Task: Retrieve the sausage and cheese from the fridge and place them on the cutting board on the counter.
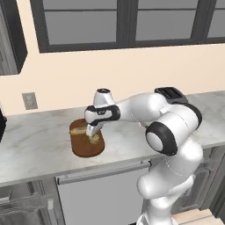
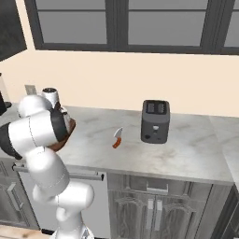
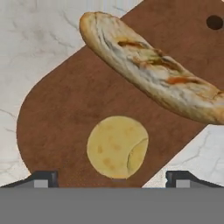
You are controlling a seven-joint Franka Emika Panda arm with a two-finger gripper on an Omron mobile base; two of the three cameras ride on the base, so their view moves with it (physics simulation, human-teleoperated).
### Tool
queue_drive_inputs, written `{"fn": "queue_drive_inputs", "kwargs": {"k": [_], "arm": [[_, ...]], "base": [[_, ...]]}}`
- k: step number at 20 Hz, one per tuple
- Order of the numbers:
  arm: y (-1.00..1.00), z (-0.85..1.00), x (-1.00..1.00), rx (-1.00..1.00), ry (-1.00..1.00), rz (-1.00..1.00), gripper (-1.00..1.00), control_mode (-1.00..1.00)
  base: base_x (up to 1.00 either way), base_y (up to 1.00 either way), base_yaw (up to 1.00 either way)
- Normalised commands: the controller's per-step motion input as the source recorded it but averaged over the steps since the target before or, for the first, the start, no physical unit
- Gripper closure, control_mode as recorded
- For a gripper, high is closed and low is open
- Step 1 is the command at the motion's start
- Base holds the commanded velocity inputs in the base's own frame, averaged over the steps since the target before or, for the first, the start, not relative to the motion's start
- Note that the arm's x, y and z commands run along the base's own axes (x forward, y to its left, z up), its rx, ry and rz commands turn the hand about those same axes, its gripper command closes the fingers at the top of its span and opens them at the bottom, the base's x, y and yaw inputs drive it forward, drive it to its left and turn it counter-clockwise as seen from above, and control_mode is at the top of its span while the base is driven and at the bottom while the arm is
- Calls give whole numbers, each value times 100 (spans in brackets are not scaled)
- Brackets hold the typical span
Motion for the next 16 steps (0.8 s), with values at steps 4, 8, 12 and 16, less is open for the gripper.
{"fn": "queue_drive_inputs", "kwargs": {"k": [4, 8, 12, 16], "arm": [[-84, 84, -83, 11, 14, -34, -100, -100], [-90, 100, -33, 0, 12, -45, -100, -100], [-51, 100, -42, -6, -2, -37, -100, -100], [-26, 100, -53, -1, -1, -31, -100, -100]], "base": [[0, 0, 0], [0, 0, 0], [0, 0, 0], [0, 0, 0]]}}
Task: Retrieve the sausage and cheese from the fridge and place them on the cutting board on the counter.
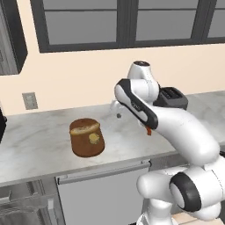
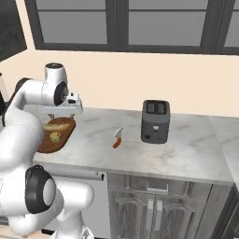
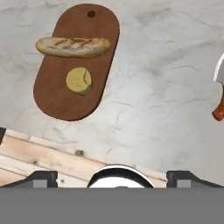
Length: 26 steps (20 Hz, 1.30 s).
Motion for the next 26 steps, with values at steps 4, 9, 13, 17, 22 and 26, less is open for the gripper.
{"fn": "queue_drive_inputs", "kwargs": {"k": [4, 9, 13, 17, 22, 26], "arm": [[-21, 88, -60, 0, -9, -27, -100, -100], [-37, 62, -51, 0, -6, -22, -100, -100], [-38, 15, -35, 0, -6, -20, -100, -100], [-27, 0, -63, 0, -13, -14, -100, -100], [-22, 5, -75, 3, -20, -8, -100, -100], [-22, 28, -39, 4, -8, 0, -100, -100]], "base": [[0, 0, 0], [0, 0, 0], [0, 0, 0], [0, 0, 0], [0, 0, 0], [0, 0, 0]]}}
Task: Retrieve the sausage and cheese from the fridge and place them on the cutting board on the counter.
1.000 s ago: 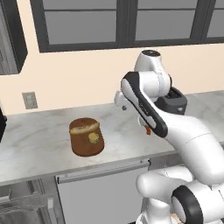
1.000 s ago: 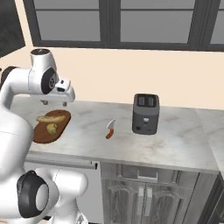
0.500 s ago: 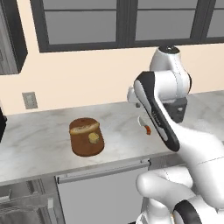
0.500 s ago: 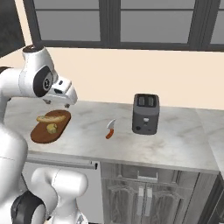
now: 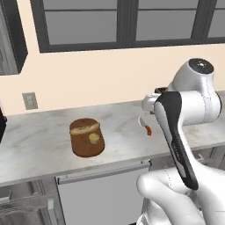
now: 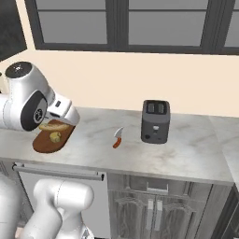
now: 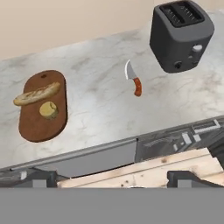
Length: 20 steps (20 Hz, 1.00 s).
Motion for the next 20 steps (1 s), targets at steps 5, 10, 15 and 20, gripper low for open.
{"fn": "queue_drive_inputs", "kwargs": {"k": [5, 10, 15, 20], "arm": [[-18, 58, -11, 0, 3, 5, -100, -100], [-20, 44, -65, 0, 4, 1, -100, -100], [-10, 5, -31, 0, 0, 5, -100, 100], [0, 0, 0, 0, 0, 0, -100, 100]], "base": [[0, 0, 0], [0, 0, 0], [0, -1, 3], [-41, -53, 7]]}}
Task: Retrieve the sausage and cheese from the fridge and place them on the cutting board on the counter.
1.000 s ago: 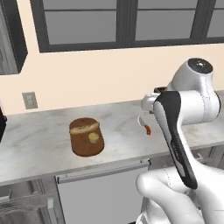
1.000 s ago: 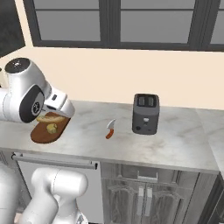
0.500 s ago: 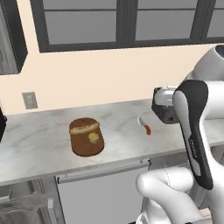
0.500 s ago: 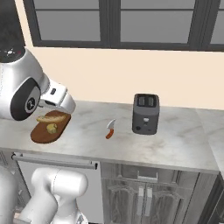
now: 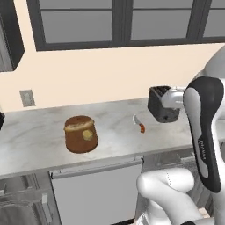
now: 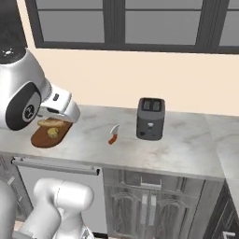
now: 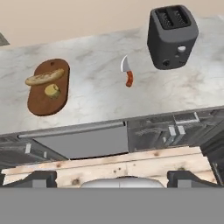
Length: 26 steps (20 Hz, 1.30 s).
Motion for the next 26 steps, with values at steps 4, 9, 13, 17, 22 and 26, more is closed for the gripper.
{"fn": "queue_drive_inputs", "kwargs": {"k": [4, 9, 13, 17, 22, 26], "arm": [[0, 0, 0, 0, 0, 0, -100, 100], [0, 0, 0, 0, 0, 0, -100, 100], [0, 0, 0, 0, 0, 0, -100, 100], [0, 0, 0, 0, 0, 0, -100, 100], [0, 0, 0, 0, 0, 0, -100, 100], [0, 0, 0, 0, 0, 0, -100, 100]], "base": [[-100, -85, 27], [-100, -37, 36], [-88, 17, 63], [-89, 3, 67], [-76, 9, 67], [-18, 53, 83]]}}
